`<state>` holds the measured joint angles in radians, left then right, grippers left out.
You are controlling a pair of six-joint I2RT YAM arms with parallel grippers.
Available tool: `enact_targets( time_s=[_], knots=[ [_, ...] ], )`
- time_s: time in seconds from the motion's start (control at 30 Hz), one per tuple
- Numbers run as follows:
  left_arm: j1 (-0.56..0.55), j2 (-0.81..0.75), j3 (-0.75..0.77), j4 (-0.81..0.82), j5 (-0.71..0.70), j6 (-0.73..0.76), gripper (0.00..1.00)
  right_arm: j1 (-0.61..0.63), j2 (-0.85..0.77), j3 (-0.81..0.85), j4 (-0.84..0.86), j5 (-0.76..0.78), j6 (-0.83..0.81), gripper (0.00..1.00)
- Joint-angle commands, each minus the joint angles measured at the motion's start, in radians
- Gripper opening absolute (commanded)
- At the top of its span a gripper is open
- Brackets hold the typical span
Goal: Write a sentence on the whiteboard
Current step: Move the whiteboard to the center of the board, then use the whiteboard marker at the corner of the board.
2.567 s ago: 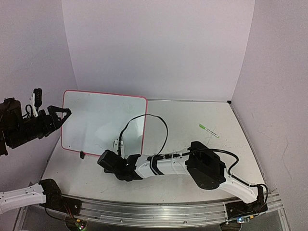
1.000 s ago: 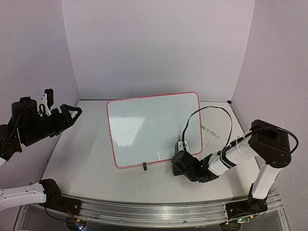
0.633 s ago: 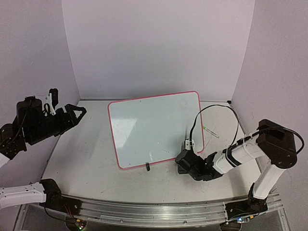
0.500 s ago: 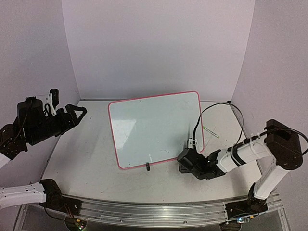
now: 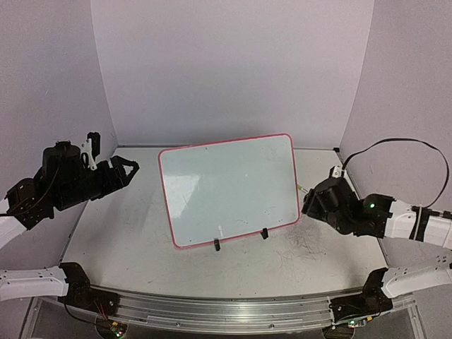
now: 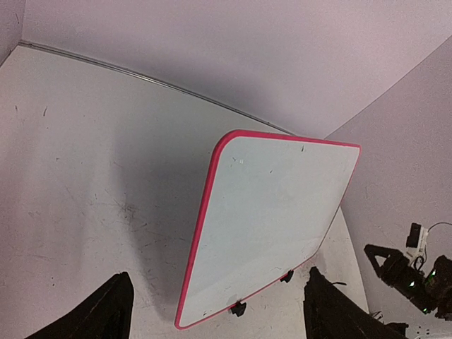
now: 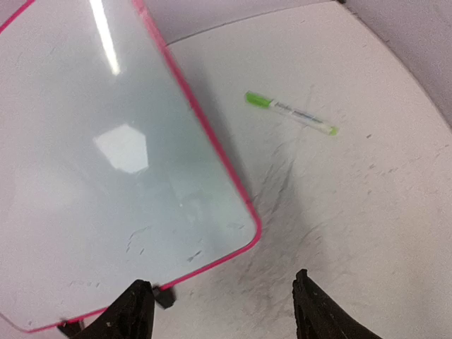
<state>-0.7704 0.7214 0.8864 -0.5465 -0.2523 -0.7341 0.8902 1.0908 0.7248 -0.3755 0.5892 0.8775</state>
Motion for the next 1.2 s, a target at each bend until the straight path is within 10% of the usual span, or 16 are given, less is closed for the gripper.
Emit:
enact_targets(
  time_s=[0.0,0.17,0.53,0.87,1.17],
  knots=[
    [0.002,0.012,0.003,0.057,0.006,0.018,0.84,-0.380,-0.042,0.028,0.051,-0.126,-0.287,0.72],
    [0.002,0.021,-0.001,0.072,0.026,0.003,0.85,-0.786,0.209,0.132,0.202,-0.575,-0.563,0.73],
    [0.002,0.040,0.003,0.077,0.023,0.004,0.86,-0.796,0.849,0.587,0.172,-0.813,-0.846,0.64],
    [0.002,0.096,0.012,0.092,0.015,0.022,0.87,-0.745,0.980,0.658,0.132,-0.865,-0.986,0.56],
    [0.002,0.078,0.014,0.092,0.027,0.013,0.87,-0.734,1.014,0.652,0.128,-0.782,-0.981,0.29]
  ],
)
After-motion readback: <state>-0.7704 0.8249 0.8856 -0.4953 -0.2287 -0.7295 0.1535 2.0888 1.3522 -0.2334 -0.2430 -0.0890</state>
